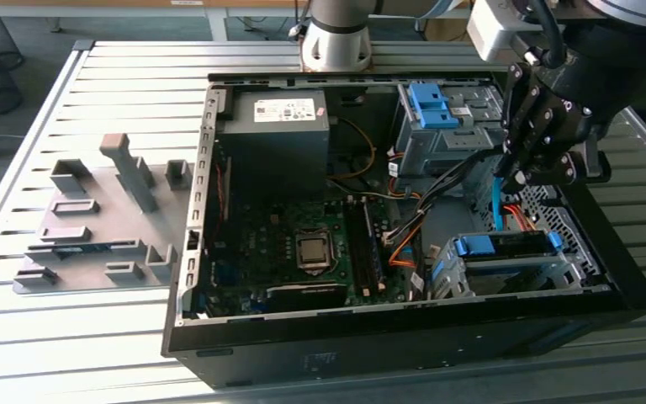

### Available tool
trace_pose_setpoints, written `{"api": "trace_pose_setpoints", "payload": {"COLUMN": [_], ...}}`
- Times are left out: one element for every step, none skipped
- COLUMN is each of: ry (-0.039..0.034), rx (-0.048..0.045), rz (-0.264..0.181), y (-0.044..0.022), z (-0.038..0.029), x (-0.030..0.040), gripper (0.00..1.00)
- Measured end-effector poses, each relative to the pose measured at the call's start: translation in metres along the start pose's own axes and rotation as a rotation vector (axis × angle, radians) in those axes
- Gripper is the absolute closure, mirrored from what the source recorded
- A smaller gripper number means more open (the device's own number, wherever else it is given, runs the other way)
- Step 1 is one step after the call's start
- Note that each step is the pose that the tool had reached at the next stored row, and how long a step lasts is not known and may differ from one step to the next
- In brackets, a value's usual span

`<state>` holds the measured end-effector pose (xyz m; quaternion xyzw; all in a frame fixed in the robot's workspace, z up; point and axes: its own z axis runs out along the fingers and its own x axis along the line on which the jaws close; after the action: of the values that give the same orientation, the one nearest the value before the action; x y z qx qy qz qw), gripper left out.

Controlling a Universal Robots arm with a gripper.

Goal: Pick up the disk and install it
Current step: 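Insert the second disk wire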

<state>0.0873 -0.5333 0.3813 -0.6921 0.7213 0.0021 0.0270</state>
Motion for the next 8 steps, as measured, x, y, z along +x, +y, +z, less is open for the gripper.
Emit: {"api": "trace_pose_setpoints", "payload": {"ry": [0.0002,0.0008,0.0015,0.0023,0.0036,0.0046,0.0055,0.0065], "rx": [0.0000,0.0001,0.0003,0.0005,0.0007,0.0008,0.0009,0.0010], "rz": [0.000,0.000,0.000,0.000,0.000,0.000,0.000,0.000], "y": [0.0000,0.0001,0.0001,0.0001,0.0001,0.0001,0.0001,0.0000], "z": [0.0007,0.0014,0.0021,0.0028,0.0033,0.0038,0.0040,0.0043], "x": [-0.0001,-0.0001,0.0000,0.0000,0.0000,0.0000,-0.0001,-0.0001], "gripper": [0.75,0.75,0.75,0.75,0.75,0.77,0.83,0.83]}}
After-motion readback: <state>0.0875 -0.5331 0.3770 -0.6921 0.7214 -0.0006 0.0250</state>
